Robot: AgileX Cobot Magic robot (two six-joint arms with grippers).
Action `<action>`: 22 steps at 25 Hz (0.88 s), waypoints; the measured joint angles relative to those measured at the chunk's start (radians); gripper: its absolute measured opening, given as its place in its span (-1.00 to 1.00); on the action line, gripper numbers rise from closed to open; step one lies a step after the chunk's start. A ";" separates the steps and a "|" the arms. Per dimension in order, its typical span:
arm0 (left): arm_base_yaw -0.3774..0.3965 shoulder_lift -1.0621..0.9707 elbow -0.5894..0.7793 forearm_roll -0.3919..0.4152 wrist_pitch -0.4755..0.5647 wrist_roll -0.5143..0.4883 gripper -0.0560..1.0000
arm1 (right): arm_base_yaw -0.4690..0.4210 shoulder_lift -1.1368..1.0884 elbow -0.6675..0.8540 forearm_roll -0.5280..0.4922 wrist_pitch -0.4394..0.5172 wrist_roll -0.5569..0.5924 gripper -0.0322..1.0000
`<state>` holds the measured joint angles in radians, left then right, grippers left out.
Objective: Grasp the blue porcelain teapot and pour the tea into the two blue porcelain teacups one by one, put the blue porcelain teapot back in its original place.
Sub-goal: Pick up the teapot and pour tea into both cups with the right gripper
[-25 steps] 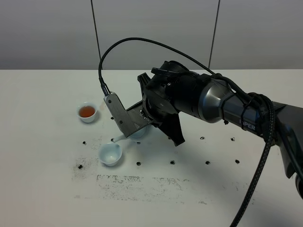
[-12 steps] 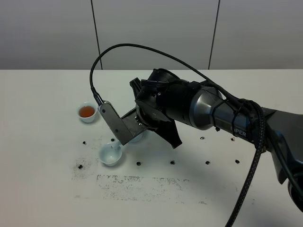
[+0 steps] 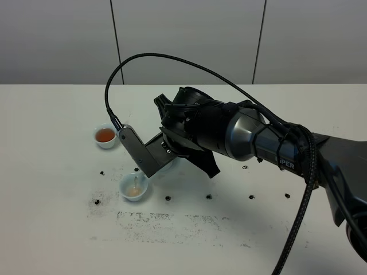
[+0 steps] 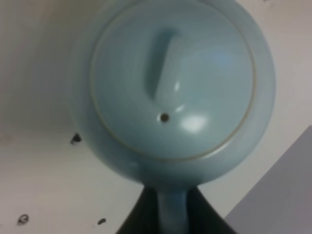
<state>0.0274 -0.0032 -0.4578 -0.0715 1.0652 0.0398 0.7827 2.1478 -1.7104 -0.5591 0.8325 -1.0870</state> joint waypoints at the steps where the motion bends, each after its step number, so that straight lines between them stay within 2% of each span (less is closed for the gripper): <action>1: 0.000 0.000 0.000 0.000 0.000 0.000 0.07 | 0.001 0.000 0.000 -0.006 0.000 0.003 -0.87; 22: 0.000 0.000 0.000 0.000 0.000 0.000 0.07 | 0.029 0.000 0.000 -0.108 0.003 0.008 -0.87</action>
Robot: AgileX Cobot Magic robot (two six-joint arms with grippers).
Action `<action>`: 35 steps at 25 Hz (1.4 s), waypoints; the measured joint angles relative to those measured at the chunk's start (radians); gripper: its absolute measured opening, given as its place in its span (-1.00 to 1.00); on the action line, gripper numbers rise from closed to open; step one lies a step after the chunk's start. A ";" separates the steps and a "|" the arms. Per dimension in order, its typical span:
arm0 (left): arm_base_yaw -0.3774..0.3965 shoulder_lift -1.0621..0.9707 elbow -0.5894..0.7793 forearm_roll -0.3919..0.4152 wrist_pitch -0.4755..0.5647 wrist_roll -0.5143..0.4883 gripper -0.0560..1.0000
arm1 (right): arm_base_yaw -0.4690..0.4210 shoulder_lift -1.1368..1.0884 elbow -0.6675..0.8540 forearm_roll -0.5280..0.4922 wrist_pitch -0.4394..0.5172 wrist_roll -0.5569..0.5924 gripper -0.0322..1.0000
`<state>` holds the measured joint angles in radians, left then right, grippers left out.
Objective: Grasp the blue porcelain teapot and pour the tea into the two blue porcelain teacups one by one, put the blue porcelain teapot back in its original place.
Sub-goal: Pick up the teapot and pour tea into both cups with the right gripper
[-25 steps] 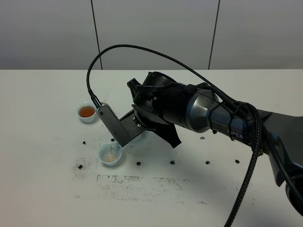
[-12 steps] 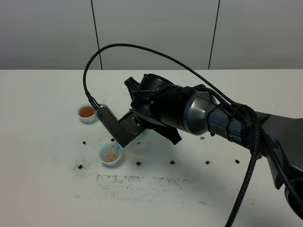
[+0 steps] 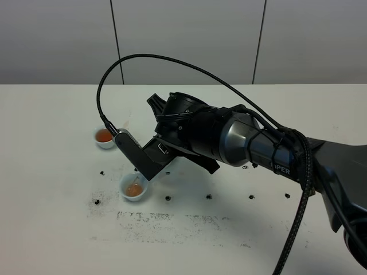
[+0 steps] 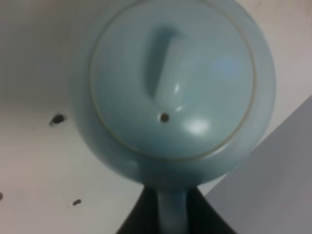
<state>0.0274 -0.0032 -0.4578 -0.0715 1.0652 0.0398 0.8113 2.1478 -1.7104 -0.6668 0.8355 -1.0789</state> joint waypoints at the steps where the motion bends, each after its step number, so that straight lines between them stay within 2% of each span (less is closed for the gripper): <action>1: 0.000 0.000 0.000 0.000 0.000 0.000 0.07 | 0.001 0.000 0.000 -0.006 0.002 0.000 -0.87; 35: 0.000 0.000 0.000 0.000 0.000 0.000 0.07 | 0.020 0.000 0.000 -0.111 0.008 0.001 -0.87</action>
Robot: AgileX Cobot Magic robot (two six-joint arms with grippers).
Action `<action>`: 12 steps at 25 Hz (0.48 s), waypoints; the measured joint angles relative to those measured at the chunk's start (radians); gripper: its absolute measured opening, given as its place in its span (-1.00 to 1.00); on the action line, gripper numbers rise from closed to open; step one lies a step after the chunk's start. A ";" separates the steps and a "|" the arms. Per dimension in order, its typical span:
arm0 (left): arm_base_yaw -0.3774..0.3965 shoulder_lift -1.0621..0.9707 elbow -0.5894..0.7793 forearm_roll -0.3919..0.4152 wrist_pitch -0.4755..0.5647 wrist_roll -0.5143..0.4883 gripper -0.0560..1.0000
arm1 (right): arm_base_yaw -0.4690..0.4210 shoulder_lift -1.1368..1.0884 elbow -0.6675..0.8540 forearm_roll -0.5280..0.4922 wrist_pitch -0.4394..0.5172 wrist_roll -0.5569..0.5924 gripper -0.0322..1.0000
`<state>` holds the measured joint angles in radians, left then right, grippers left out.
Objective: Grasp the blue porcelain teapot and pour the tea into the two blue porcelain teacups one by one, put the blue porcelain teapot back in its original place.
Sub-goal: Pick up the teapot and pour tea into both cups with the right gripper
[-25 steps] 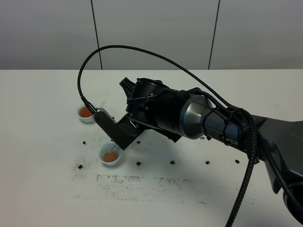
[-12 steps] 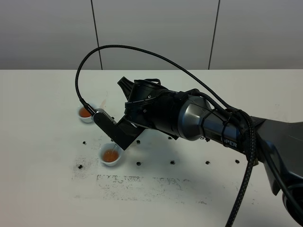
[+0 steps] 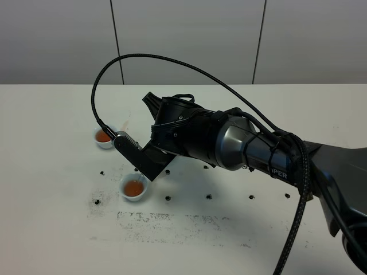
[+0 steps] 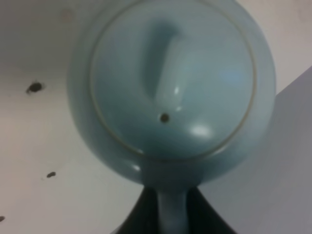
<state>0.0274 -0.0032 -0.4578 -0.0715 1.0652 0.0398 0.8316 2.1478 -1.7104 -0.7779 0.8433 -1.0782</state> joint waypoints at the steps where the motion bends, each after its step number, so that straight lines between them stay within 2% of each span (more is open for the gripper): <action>1: 0.000 0.000 0.000 0.000 0.000 0.000 0.07 | 0.001 0.000 0.000 -0.003 0.001 0.000 -0.87; 12: 0.000 0.000 0.000 0.000 0.000 0.000 0.07 | 0.010 0.000 0.000 -0.015 0.001 0.000 -0.87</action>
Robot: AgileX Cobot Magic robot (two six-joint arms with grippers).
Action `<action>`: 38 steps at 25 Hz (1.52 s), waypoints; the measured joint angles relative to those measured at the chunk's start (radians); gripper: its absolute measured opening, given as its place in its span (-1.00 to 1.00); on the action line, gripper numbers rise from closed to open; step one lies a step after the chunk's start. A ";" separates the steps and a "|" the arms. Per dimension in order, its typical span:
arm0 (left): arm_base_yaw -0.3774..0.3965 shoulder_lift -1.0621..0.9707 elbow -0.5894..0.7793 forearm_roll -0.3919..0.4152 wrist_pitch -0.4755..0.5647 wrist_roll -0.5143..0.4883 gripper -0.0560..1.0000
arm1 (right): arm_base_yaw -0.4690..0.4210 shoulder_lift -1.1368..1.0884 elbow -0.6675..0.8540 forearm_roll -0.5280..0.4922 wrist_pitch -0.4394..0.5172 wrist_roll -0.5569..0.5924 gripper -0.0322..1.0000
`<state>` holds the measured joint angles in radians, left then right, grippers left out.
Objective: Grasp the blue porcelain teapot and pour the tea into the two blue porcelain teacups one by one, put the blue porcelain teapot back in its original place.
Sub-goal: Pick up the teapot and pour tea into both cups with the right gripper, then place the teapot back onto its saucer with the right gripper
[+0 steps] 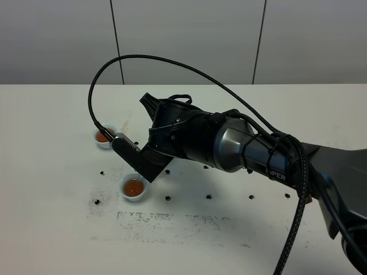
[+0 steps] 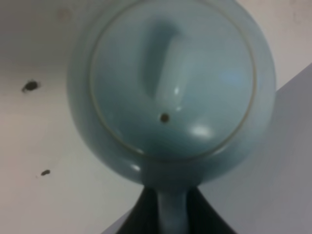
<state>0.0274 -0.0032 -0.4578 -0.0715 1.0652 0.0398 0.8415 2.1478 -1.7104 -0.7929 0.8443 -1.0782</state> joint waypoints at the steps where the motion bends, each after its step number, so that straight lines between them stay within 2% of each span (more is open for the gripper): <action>1: 0.000 0.000 0.000 0.000 0.000 0.000 0.07 | 0.000 0.000 0.000 -0.002 0.000 0.001 -0.87; 11: 0.000 0.000 0.000 0.000 0.000 0.000 0.07 | 0.003 0.000 0.000 -0.015 0.000 0.017 -0.87; 17: 0.000 0.000 0.000 0.000 0.000 0.000 0.07 | 0.003 0.000 0.000 0.036 0.000 0.023 -0.87; 34: 0.000 0.000 0.000 0.000 0.000 0.000 0.07 | -0.080 -0.032 -0.001 0.421 -0.027 0.031 -0.87; 38: 0.000 0.000 0.000 0.000 0.000 0.000 0.07 | -0.090 -0.064 -0.003 0.517 -0.021 0.104 -0.87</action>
<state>0.0274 -0.0032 -0.4578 -0.0715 1.0652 0.0398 0.7520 2.0837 -1.7138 -0.2755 0.8229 -0.9746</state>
